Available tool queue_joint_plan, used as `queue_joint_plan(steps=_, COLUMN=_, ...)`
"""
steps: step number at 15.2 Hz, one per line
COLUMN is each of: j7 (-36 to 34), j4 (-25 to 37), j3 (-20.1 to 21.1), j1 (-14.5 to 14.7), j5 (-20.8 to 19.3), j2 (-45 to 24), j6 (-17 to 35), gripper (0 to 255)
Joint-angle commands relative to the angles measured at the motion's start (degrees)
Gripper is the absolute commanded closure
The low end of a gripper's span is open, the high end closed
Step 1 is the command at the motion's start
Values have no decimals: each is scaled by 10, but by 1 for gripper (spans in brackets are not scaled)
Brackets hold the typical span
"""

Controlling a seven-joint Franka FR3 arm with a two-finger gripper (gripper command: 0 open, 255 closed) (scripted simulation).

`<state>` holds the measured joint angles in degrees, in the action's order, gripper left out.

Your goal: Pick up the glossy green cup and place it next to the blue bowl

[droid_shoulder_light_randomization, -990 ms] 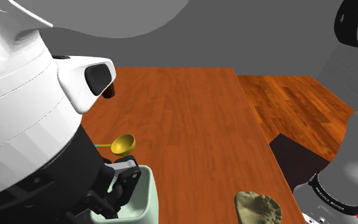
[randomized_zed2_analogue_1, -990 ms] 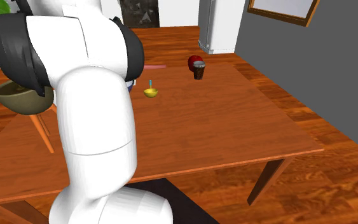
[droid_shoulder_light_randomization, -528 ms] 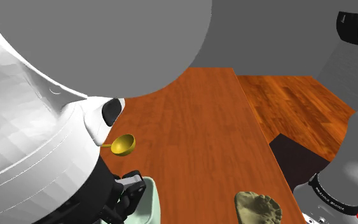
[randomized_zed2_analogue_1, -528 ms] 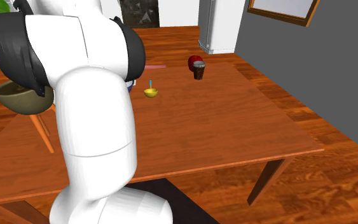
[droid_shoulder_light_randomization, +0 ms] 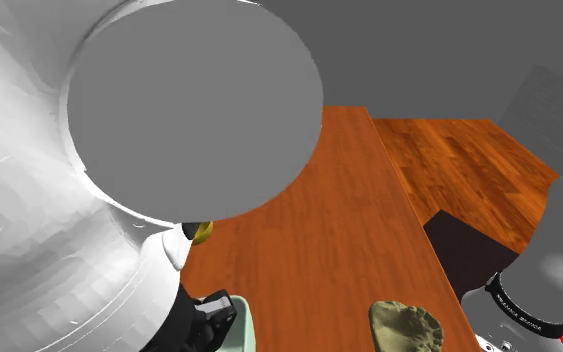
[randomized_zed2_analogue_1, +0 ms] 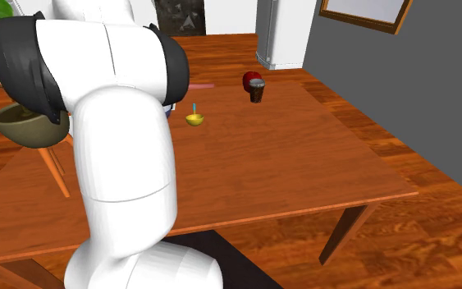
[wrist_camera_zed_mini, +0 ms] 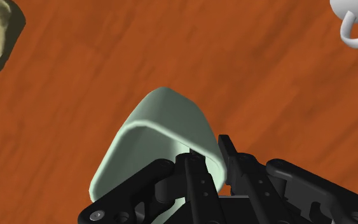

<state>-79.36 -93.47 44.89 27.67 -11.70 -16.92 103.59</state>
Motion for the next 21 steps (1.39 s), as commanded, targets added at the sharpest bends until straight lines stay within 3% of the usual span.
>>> queue_joint_plan(steps=1, j7=-2, j4=-13, j3=-1, j1=0, j5=-3, j2=-3, j6=15, gripper=255)
queue_joint_plan(steps=4, j7=-6, j4=-36, j3=-4, j1=0, j5=-8, j2=-9, j6=42, gripper=255)
queue_joint_plan(steps=12, j7=-6, j4=-36, j3=-4, j1=0, j5=-8, j2=-9, j6=42, gripper=255)
queue_joint_plan(steps=13, j7=-6, j4=-36, j3=-4, j1=0, j5=-8, j2=-9, j6=42, gripper=0)
queue_joint_plan(steps=18, j7=-6, j4=-36, j3=-4, j1=0, j5=-8, j2=-9, j6=42, gripper=0)
queue_joint_plan(steps=21, j7=0, j4=15, j3=0, j1=3, j5=-1, j2=-2, j6=-13, gripper=0)
